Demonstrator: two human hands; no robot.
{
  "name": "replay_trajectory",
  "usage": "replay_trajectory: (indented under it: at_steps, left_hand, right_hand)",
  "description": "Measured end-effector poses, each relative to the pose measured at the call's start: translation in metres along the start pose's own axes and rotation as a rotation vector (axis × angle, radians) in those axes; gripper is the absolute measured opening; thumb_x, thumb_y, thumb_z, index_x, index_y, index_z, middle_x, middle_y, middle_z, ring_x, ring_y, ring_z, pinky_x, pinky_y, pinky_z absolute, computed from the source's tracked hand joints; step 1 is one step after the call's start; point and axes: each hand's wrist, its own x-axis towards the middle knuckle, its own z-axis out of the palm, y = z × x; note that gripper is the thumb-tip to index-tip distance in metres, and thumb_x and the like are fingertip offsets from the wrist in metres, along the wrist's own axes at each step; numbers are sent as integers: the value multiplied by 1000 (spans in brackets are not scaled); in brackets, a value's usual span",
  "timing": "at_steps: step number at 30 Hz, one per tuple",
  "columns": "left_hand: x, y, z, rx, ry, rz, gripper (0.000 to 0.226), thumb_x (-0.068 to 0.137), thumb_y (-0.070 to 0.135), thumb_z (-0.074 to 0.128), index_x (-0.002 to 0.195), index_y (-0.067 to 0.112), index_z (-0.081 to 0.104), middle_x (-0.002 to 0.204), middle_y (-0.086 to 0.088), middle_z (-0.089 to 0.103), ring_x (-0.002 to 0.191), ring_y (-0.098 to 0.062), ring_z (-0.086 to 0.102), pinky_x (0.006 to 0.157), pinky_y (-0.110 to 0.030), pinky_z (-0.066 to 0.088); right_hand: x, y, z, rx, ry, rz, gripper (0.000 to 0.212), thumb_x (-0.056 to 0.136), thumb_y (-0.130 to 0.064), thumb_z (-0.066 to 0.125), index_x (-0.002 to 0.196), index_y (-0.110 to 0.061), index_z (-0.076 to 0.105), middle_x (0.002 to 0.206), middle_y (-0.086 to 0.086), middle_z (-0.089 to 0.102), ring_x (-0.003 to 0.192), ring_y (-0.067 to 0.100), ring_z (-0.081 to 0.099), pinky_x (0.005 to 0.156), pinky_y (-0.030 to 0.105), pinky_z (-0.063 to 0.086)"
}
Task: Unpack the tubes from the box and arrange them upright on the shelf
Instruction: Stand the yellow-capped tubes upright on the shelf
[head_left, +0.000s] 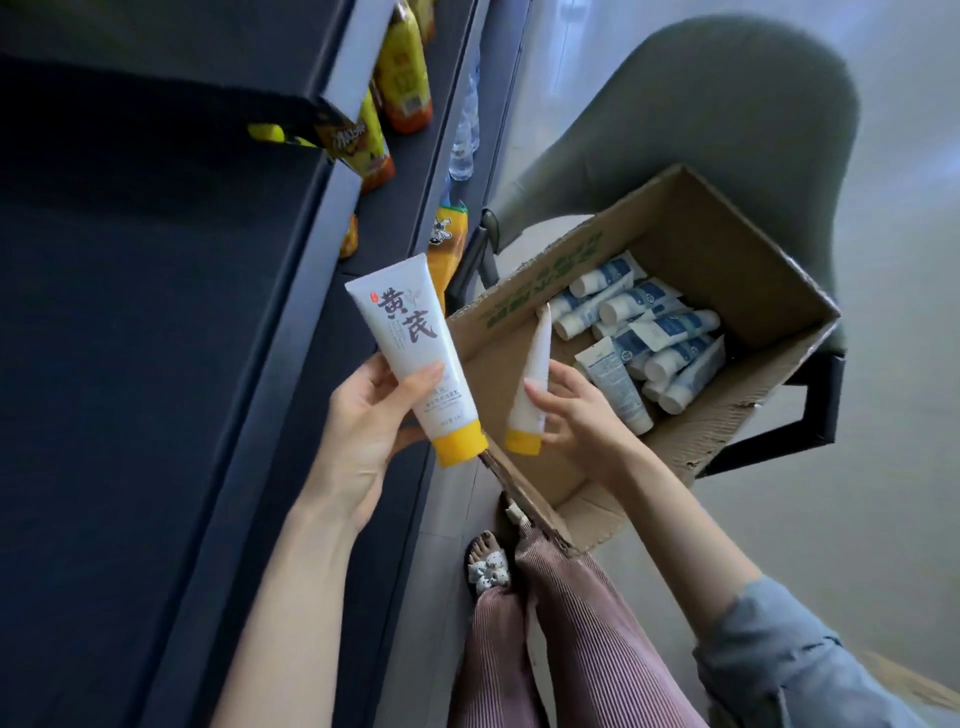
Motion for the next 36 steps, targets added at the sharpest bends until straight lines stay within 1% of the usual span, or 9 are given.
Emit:
replay_trajectory:
  at_steps: [4, 6, 9, 12, 17, 19, 22, 31, 36]
  left_hand:
    - [-33, 25, 1, 43, 20, 74, 39, 68, 29, 70, 105, 18, 65, 93, 6, 73, 84, -10, 70, 61, -24, 55]
    - [-49, 34, 1, 71, 42, 100, 39, 68, 28, 70, 106, 17, 65, 95, 4, 74, 86, -13, 70, 62, -26, 56]
    - [-75, 45, 0, 130, 85, 145, 43, 67, 31, 71, 107, 16, 65, 102, -3, 73, 94, -21, 69, 74, -37, 59]
    - [-102, 59, 0, 158, 118, 221, 37, 67, 33, 72, 101, 21, 66, 96, 2, 74, 89, -15, 70, 72, -33, 59]
    - [-148, 86, 0, 153, 205, 369, 39, 68, 34, 71, 103, 19, 66, 93, 6, 74, 85, -9, 70, 64, -26, 57]
    - [-168, 96, 2, 131, 254, 426, 43, 67, 33, 71, 106, 16, 65, 96, 5, 73, 89, -7, 69, 66, -19, 54]
    - [-202, 105, 6, 107, 325, 487, 41, 67, 33, 71, 105, 19, 65, 95, 8, 73, 90, -6, 68, 66, -17, 53]
    - [-296, 87, 37, 94, 633, 569, 31, 73, 31, 74, 103, 27, 66, 99, 13, 72, 92, -4, 67, 71, -19, 54]
    - [-348, 75, 47, 75, 761, 621, 24, 76, 23, 74, 99, 28, 67, 97, 14, 72, 89, -3, 68, 63, -13, 51]
  right_hand:
    - [-45, -29, 14, 205, -159, -53, 44, 85, -18, 60, 128, -12, 51, 111, 6, 63, 94, 22, 65, 71, 37, 58]
    - [-64, -42, 19, 251, -222, -81, 41, 82, -22, 58, 122, -11, 55, 111, 5, 66, 97, 23, 64, 75, 38, 59]
    - [-90, -59, 27, 306, -278, -131, 39, 82, -23, 56, 119, -12, 56, 112, 9, 68, 99, 24, 67, 81, 41, 56]
    - [-116, -79, 40, 335, -334, -142, 40, 83, -25, 56, 119, -8, 56, 117, 16, 66, 102, 27, 67, 71, 38, 60]
    - [-156, -112, 66, 235, -459, -160, 47, 81, -26, 59, 123, -4, 52, 109, 16, 69, 95, 23, 69, 67, 31, 59]
    - [-170, -122, 76, 146, -526, -203, 43, 82, -23, 58, 122, -7, 54, 105, 15, 70, 94, 23, 69, 69, 32, 58]
    - [-190, -132, 87, 31, -636, -220, 40, 84, -21, 56, 122, -10, 54, 102, 13, 70, 91, 23, 69, 69, 35, 58]
    - [-245, -129, 92, -225, -894, -122, 39, 85, -25, 55, 123, -13, 56, 105, 13, 70, 92, 24, 69, 71, 36, 57]
    - [-273, -114, 100, -184, -924, -27, 46, 84, -29, 55, 125, -8, 53, 106, 14, 68, 92, 23, 68, 75, 37, 59]
